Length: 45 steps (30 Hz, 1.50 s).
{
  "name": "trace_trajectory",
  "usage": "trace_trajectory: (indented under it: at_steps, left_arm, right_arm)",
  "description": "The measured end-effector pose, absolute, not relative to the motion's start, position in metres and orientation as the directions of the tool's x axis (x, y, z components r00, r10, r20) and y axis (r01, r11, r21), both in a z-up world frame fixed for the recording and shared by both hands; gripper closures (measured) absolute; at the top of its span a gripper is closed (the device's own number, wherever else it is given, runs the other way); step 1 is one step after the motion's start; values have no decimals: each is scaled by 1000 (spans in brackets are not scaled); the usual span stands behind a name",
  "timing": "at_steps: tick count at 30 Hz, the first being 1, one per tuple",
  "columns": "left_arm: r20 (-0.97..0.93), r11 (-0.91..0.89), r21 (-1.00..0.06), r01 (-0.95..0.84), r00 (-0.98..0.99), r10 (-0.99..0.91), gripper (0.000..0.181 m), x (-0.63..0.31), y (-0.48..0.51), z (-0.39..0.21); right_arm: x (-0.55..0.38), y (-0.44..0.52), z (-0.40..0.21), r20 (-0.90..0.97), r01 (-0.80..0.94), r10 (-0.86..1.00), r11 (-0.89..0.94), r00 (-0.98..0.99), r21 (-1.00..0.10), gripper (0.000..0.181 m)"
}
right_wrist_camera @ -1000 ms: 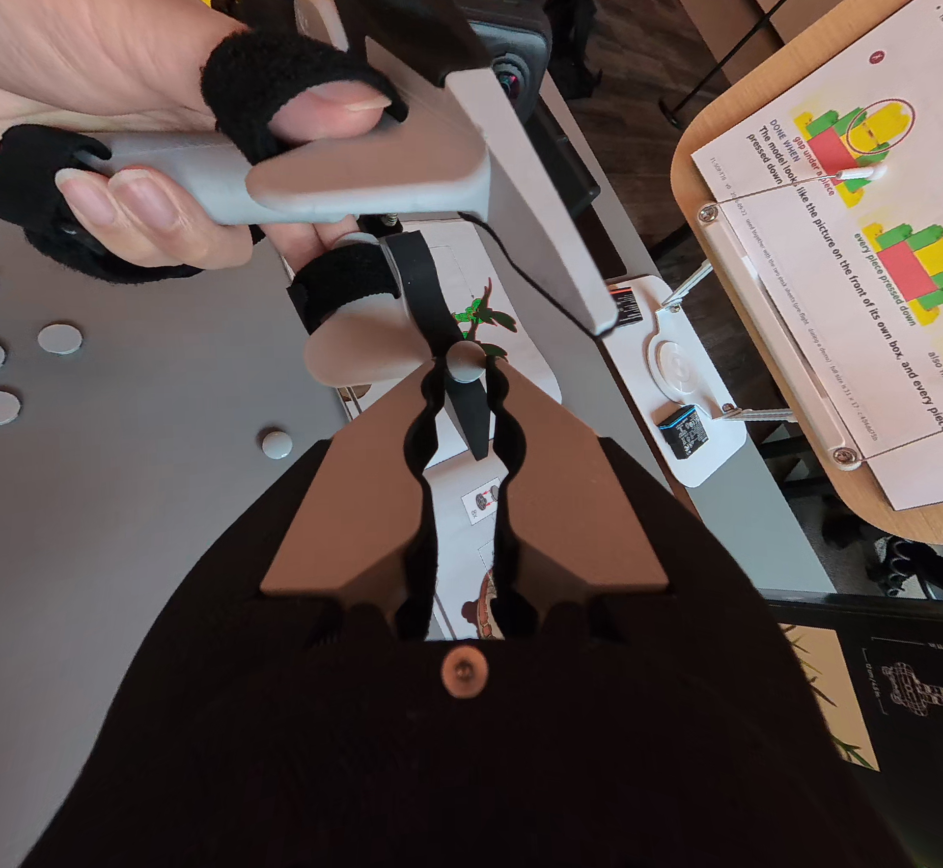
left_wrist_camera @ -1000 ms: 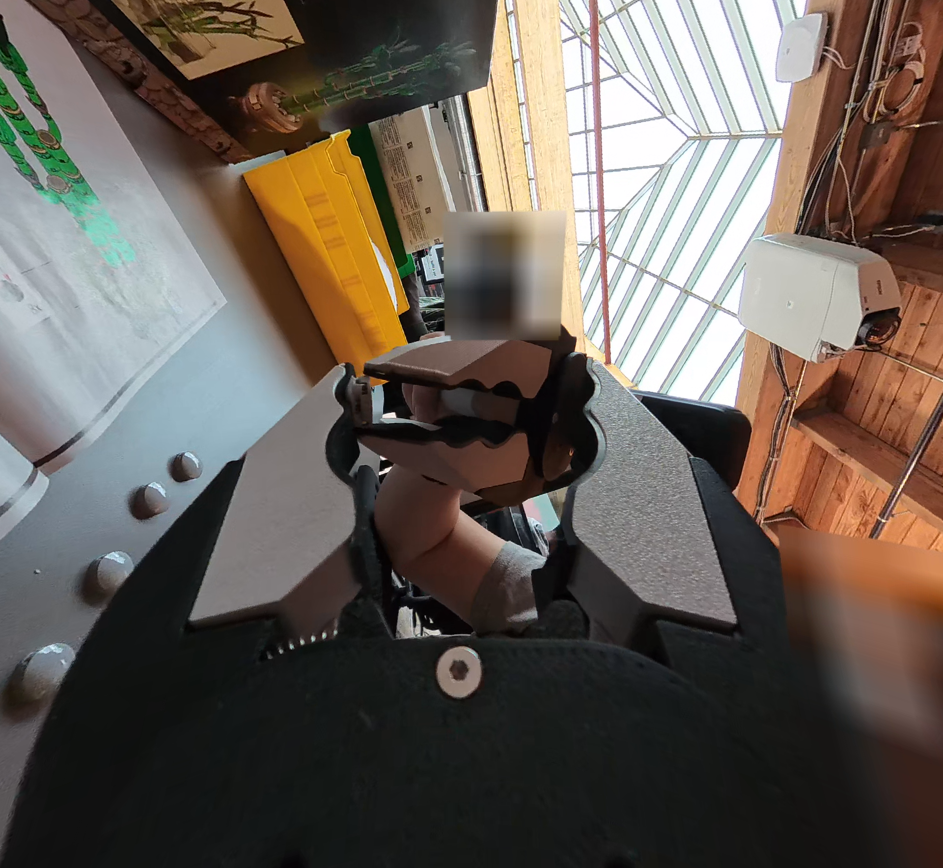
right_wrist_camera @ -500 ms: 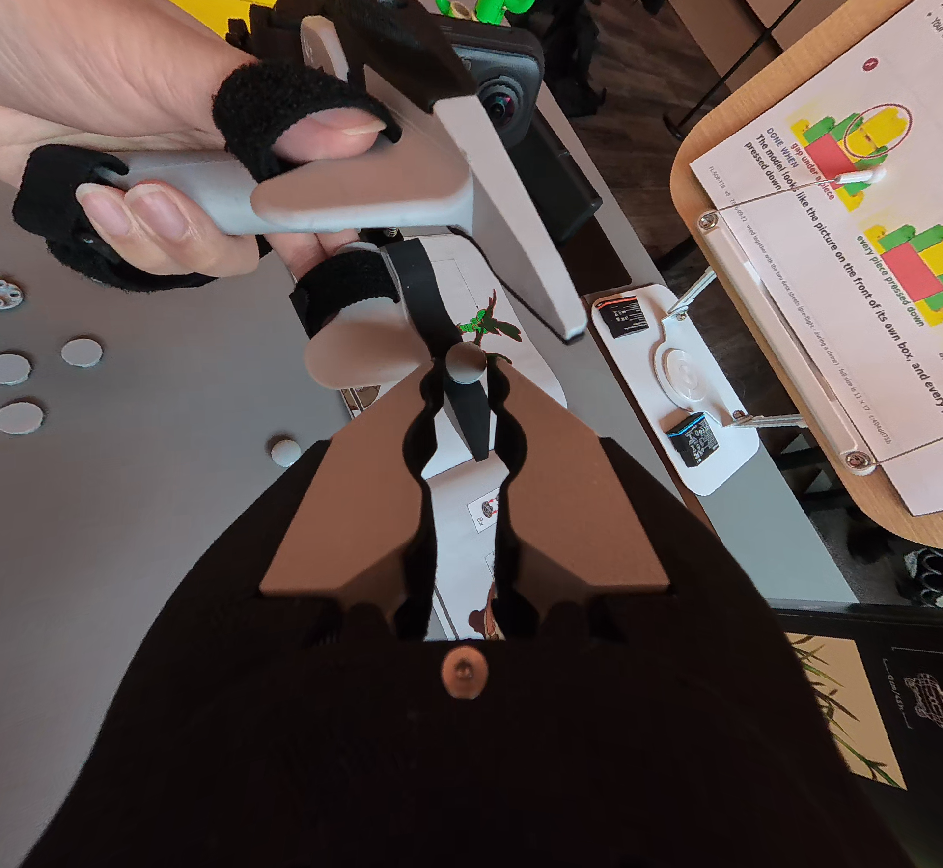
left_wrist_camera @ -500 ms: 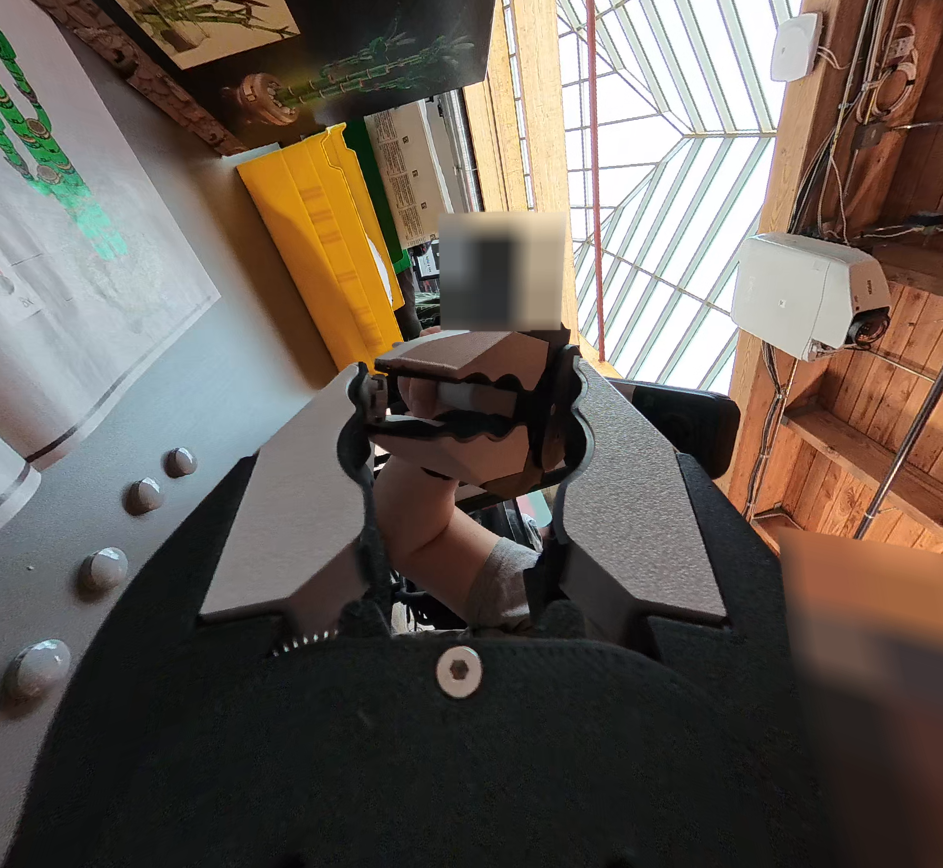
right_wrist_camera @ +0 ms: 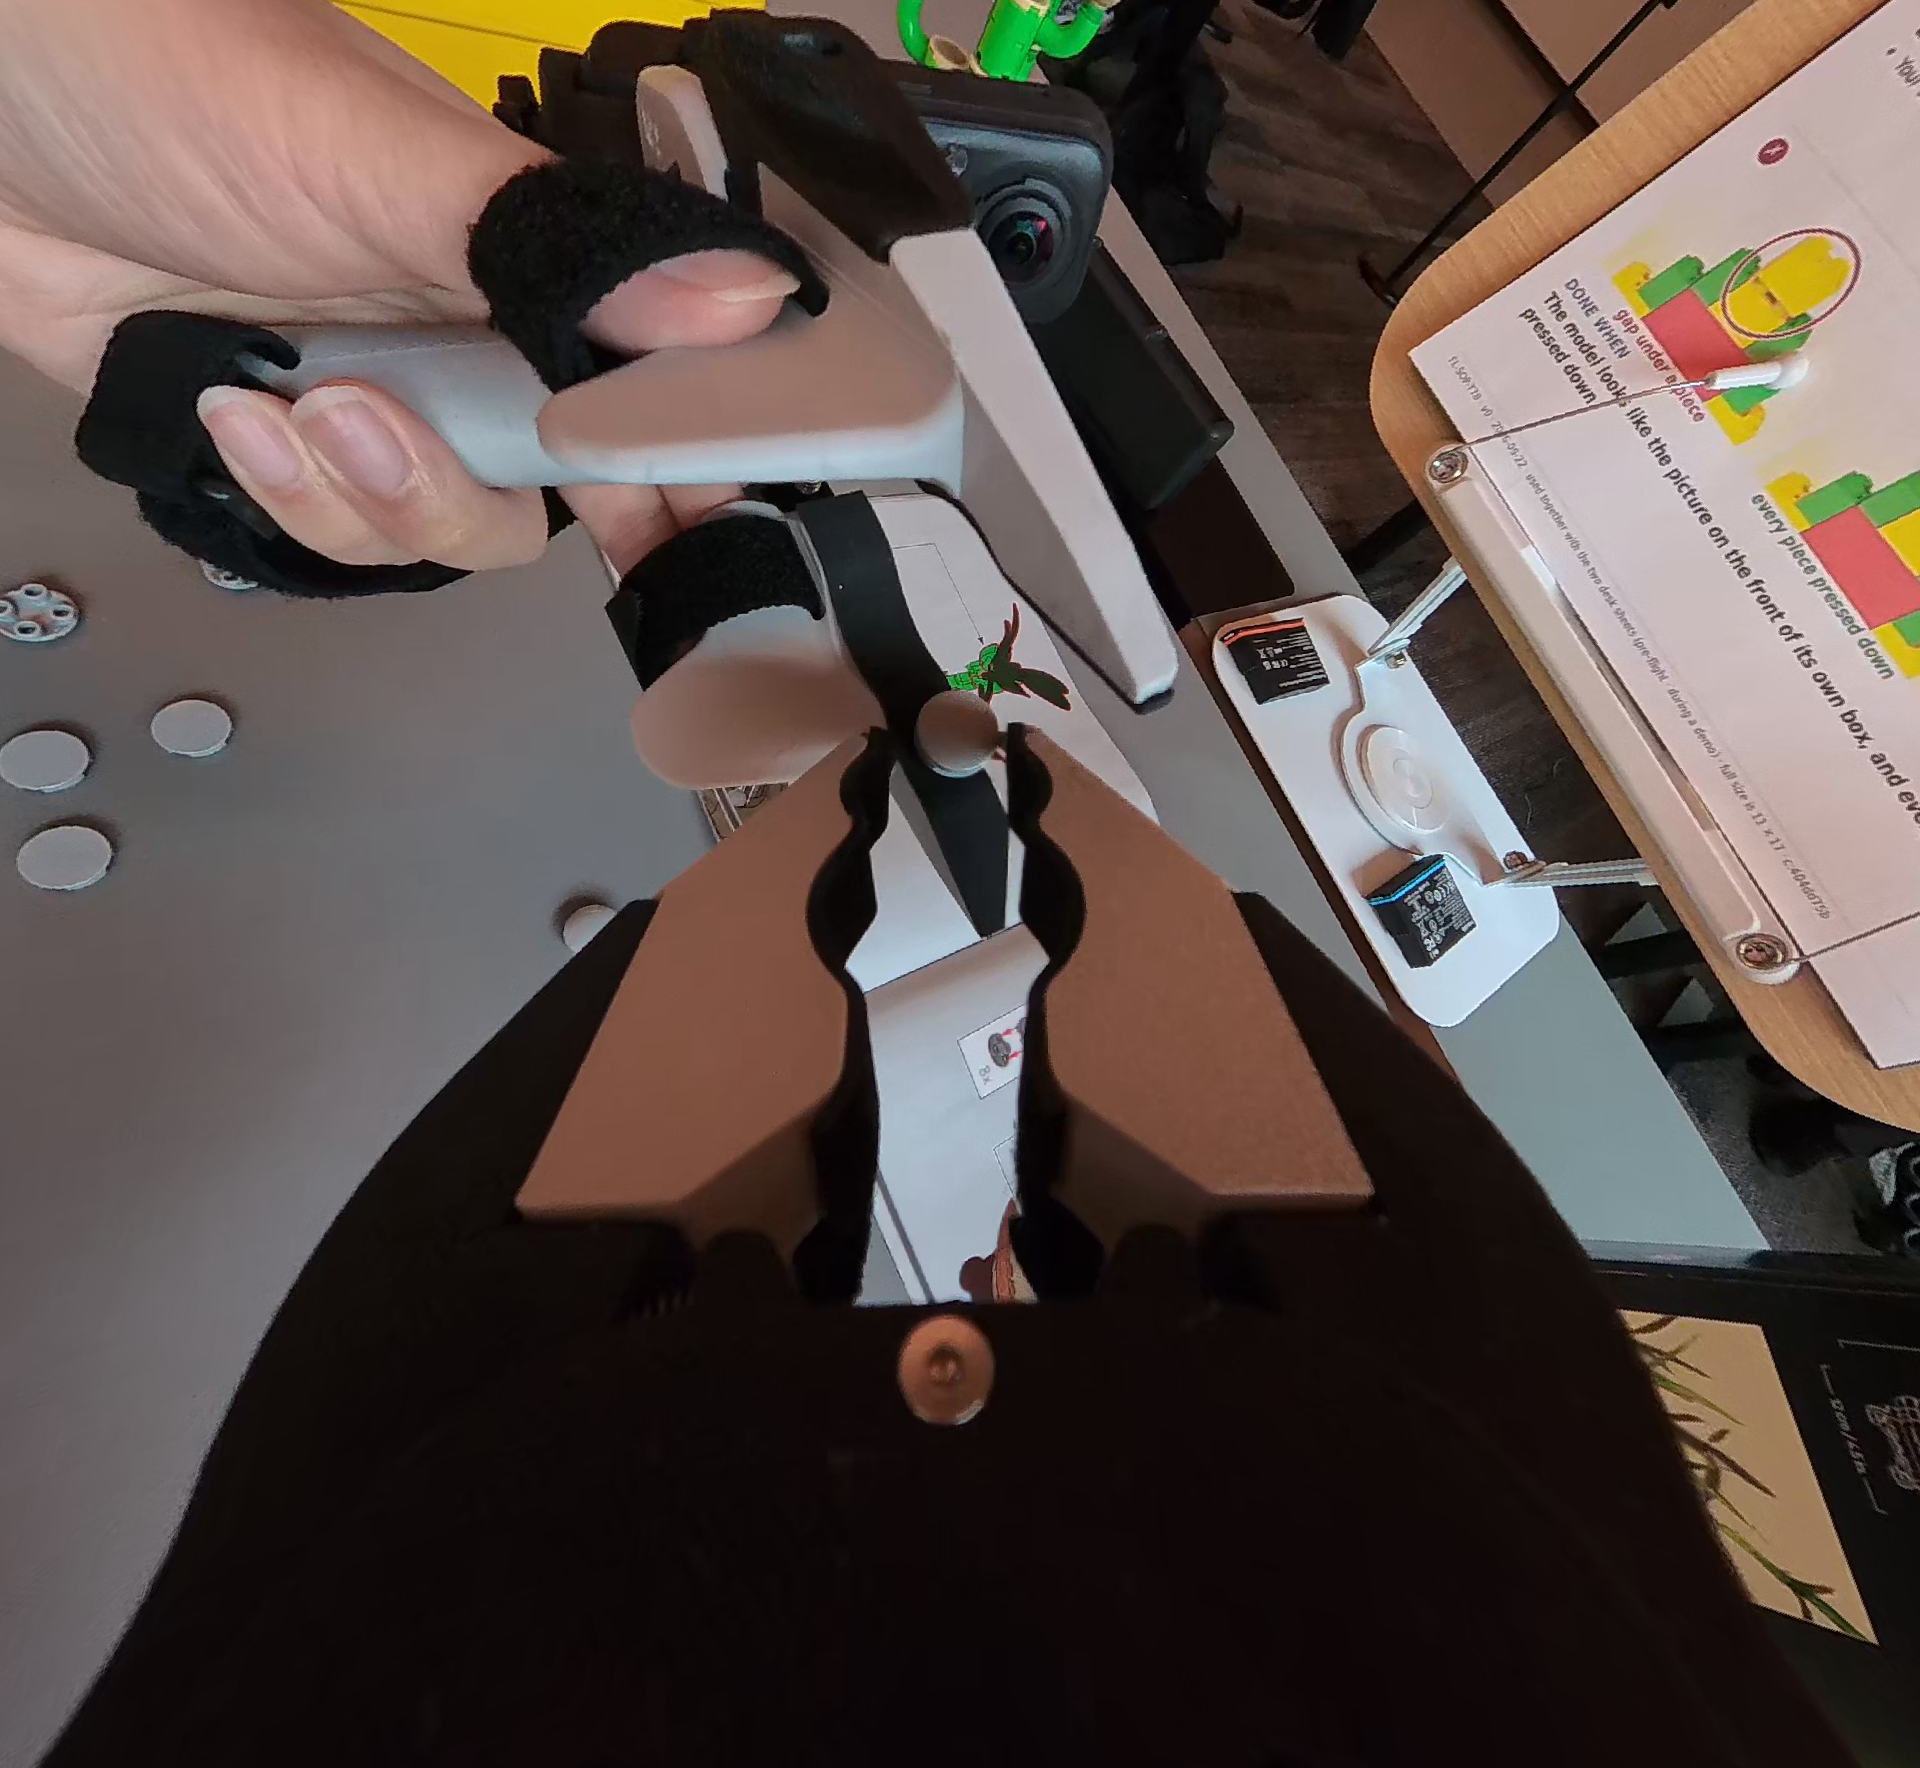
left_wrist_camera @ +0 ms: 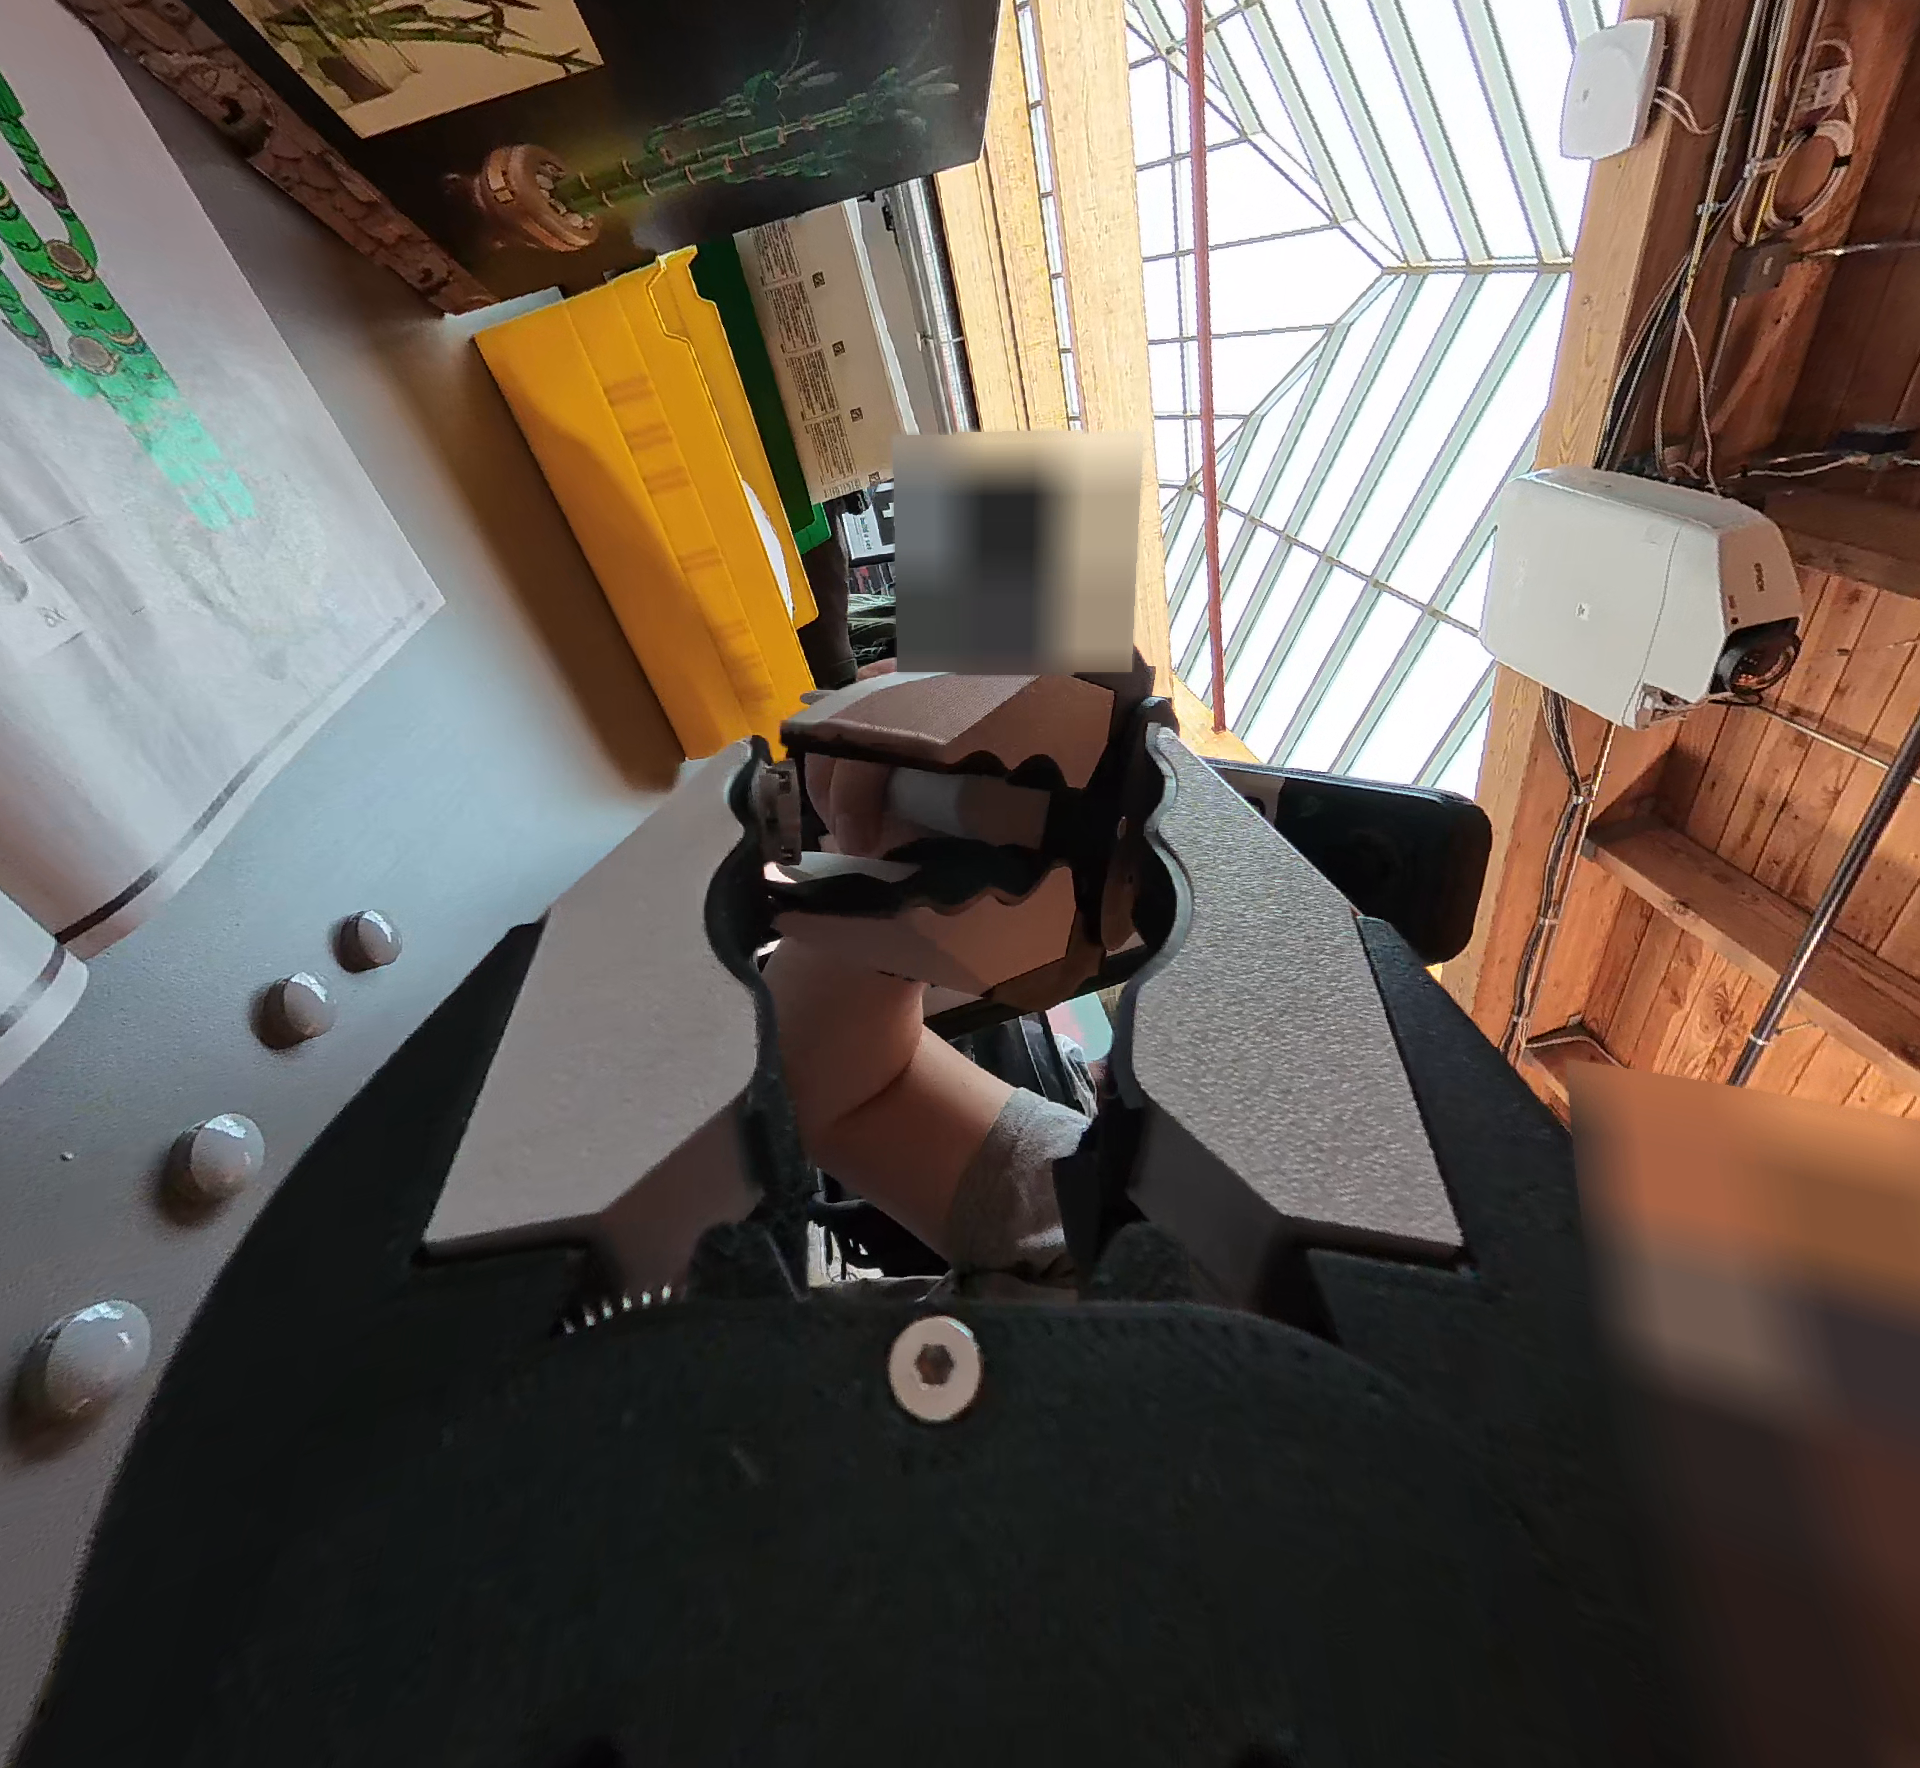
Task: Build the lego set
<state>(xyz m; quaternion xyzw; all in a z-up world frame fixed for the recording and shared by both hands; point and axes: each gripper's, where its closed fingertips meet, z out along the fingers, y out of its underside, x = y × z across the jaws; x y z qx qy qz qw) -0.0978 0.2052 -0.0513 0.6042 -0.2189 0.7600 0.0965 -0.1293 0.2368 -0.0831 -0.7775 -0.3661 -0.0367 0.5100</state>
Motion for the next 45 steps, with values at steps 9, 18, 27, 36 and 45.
trace_trajectory:
  at_steps: [9, 18, 27, 36, 45]
  left_arm:
    - [959, -890, -214, -403, -259, -113, 134, -101, 212, -53]
    - [955, -874, -221, -432, -280, -102, 168, -101, 205, -53]
    - [955, -860, -227, -457, -278, -104, 181, -100, 199, -57]
    - [942, -841, -276, -466, -304, -140, 181, -100, 195, -57]
    - [956, -847, -258, -466, -248, -154, 181, -98, 194, -63]
  right_arm:
    - [-117, 228, -76, 478, 658, 552, -182, 684, -731, 149]
    - [-98, 206, -58, 350, 583, 633, -201, 691, -787, 147]
    - [-85, 196, -34, 289, 489, 633, -165, 718, -856, 147]
    - [-99, 196, -49, 335, 562, 666, -154, 667, -813, 147]
    - [-123, 205, -52, 325, 501, 689, -63, 647, -863, 140]
